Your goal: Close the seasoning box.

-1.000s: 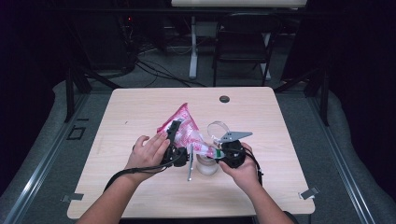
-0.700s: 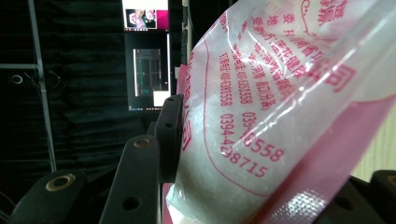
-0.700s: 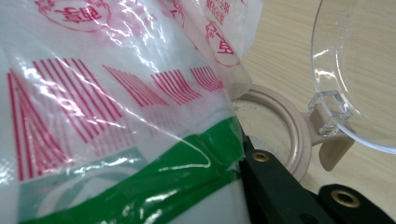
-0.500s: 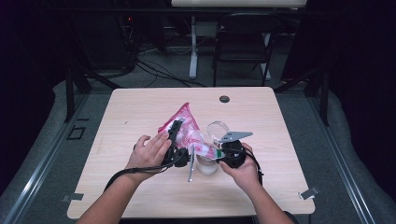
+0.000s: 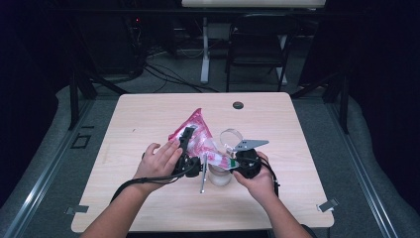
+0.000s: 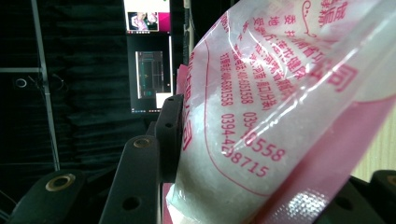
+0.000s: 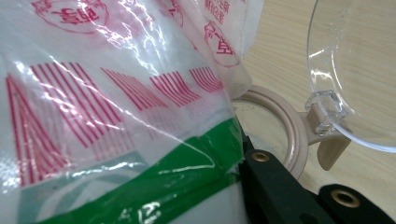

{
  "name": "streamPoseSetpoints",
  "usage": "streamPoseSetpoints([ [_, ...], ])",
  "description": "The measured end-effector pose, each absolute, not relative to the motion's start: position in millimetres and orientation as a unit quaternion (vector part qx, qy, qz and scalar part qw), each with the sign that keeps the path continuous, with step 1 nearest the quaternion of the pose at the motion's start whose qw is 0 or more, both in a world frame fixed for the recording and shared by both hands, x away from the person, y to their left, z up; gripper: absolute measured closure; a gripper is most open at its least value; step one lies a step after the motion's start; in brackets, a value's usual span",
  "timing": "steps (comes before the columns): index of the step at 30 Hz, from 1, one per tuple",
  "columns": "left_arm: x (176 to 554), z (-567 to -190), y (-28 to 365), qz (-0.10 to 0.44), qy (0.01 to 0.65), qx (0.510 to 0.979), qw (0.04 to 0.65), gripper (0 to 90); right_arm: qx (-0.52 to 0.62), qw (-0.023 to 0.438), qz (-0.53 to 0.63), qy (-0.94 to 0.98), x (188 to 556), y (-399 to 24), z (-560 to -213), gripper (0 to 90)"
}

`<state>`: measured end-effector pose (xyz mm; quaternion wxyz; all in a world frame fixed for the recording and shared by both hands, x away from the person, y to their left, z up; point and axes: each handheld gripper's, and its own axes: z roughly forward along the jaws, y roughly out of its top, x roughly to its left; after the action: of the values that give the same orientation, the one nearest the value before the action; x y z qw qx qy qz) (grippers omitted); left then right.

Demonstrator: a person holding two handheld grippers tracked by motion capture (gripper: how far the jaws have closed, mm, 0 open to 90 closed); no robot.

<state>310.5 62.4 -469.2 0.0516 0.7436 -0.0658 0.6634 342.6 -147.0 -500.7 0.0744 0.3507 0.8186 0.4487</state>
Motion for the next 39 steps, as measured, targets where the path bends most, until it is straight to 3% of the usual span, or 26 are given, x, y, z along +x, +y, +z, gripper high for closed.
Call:
streamPoseSetpoints([
  [39, 308.1, -465.3, 57.9, 0.669, -0.078, 0.737, 0.049, 63.5, 0.357, 0.074, 0.454, 0.813, 341.7, -149.0, -500.0, 90.0],
])
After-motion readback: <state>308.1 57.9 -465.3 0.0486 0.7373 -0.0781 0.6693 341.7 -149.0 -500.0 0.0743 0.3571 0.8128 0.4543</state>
